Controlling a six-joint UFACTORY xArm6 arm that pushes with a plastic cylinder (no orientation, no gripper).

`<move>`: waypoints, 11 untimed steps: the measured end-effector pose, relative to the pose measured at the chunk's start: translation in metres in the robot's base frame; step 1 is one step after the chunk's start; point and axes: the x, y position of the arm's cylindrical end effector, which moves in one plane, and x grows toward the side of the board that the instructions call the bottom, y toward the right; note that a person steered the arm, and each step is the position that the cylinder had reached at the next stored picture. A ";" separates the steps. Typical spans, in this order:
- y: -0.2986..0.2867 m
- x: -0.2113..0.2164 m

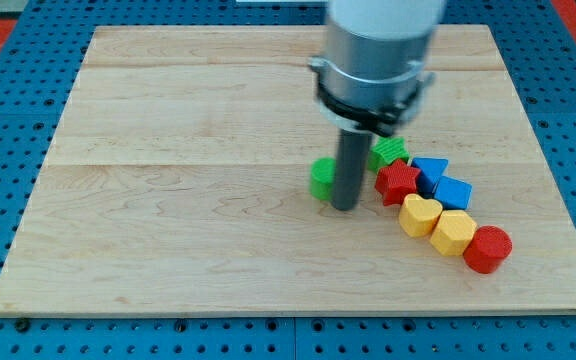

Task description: Place the green star vertical to the red star

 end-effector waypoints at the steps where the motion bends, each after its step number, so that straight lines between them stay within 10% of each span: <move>1: -0.055 -0.055; 2: -0.009 -0.130; 4: 0.165 -0.094; 6: 0.130 -0.022; 8: 0.025 -0.075; 11: 0.101 -0.117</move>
